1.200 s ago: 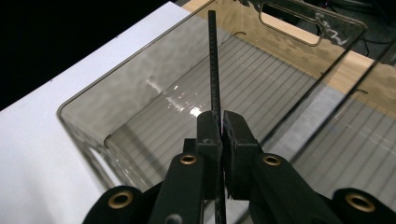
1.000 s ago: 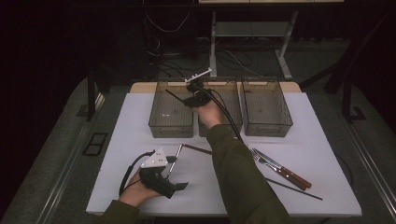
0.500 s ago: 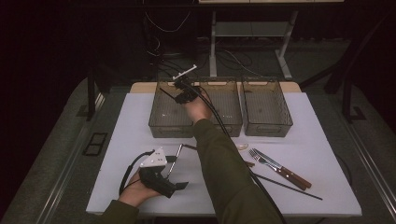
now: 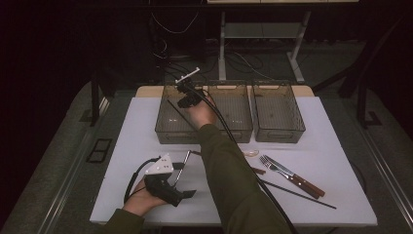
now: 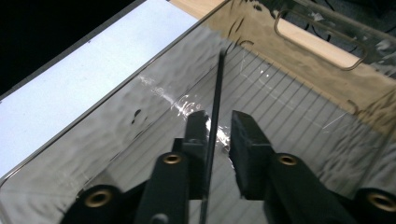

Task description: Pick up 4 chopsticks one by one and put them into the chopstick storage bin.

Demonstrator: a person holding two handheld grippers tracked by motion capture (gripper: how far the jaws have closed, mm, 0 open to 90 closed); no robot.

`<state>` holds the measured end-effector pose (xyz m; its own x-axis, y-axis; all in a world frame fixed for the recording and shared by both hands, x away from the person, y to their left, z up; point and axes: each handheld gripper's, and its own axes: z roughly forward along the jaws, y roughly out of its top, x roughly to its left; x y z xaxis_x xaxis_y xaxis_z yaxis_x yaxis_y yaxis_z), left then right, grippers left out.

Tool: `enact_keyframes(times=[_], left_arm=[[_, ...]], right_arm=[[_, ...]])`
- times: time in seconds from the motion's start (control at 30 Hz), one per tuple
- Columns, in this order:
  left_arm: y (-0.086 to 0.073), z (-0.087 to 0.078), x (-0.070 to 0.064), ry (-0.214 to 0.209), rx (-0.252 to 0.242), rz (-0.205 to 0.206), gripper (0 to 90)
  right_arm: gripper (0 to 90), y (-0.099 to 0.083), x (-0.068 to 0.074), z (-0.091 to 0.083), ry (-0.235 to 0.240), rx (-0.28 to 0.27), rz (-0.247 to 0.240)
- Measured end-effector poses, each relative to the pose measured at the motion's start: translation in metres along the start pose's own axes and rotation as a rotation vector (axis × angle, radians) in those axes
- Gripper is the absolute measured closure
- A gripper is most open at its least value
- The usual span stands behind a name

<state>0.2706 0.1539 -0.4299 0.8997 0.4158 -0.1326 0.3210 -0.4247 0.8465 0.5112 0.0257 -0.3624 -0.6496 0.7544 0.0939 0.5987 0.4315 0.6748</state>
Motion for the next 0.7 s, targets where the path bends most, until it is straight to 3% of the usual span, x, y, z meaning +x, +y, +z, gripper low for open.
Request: enact_keyframes(times=[0.2,0.5,0.7], left_arm=[[0.0,0.001,-0.001,0.003,0.006,0.001,0.0],[-0.001,-0.001,-0.001,0.003,0.008,0.001,0.0],[-0.001,0.001,-0.001,0.004,0.01,-0.002,0.0]], right_arm=[[63.3,-0.002,-0.004,-0.023,0.035,-0.041,-0.011],[49.4,-0.022,-0.018,-0.067,0.115,-0.107,-0.02],[40.9,-0.038,-0.03,-0.092,0.124,-0.13,-0.053]])
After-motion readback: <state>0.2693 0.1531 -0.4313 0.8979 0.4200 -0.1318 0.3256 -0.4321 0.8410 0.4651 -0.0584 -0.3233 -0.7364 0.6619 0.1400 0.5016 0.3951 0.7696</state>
